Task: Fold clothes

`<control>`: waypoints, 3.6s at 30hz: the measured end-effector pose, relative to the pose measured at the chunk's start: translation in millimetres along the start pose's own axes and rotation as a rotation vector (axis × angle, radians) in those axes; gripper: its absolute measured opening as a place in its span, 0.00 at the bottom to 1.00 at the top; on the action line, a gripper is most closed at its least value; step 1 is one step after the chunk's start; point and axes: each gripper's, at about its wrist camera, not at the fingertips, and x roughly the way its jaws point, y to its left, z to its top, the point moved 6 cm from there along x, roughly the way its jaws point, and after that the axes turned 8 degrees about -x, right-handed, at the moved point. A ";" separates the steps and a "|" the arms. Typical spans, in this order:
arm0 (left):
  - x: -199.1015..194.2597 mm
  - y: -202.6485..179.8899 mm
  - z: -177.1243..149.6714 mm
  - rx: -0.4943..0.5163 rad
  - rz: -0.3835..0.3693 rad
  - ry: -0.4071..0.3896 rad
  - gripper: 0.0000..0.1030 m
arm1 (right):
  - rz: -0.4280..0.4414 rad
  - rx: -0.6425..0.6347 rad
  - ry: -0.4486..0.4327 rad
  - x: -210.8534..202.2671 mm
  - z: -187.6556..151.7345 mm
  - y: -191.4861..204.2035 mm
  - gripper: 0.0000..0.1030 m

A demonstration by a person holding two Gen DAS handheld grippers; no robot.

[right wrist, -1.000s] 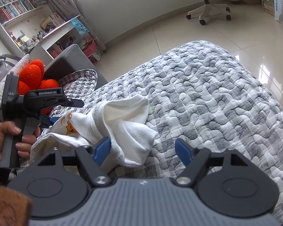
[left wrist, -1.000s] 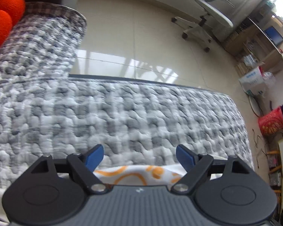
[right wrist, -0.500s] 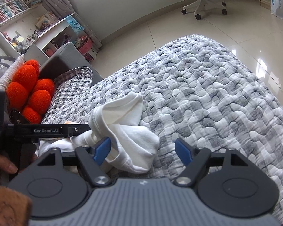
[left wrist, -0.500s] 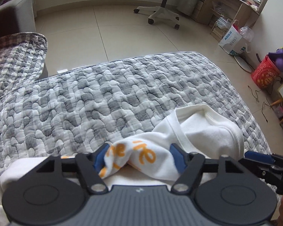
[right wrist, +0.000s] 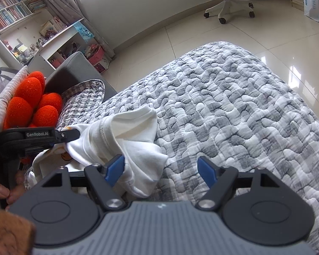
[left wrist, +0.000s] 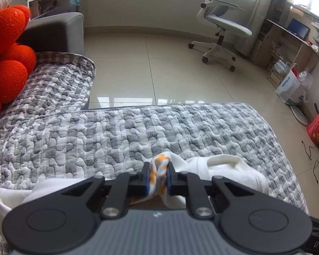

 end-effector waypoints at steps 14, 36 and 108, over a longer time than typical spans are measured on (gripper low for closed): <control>-16.5 54.8 56.0 -0.221 0.207 -0.258 0.13 | -0.017 -0.019 -0.023 -1.4 3.2 -1.5 0.77; -22.7 103.1 25.3 -0.327 0.240 -0.224 0.65 | 0.042 -0.077 0.033 20.0 -5.0 40.4 0.79; -63.4 193.7 -91.1 -0.471 0.298 -0.177 0.43 | 0.061 -0.196 -0.042 66.3 -56.9 135.0 0.45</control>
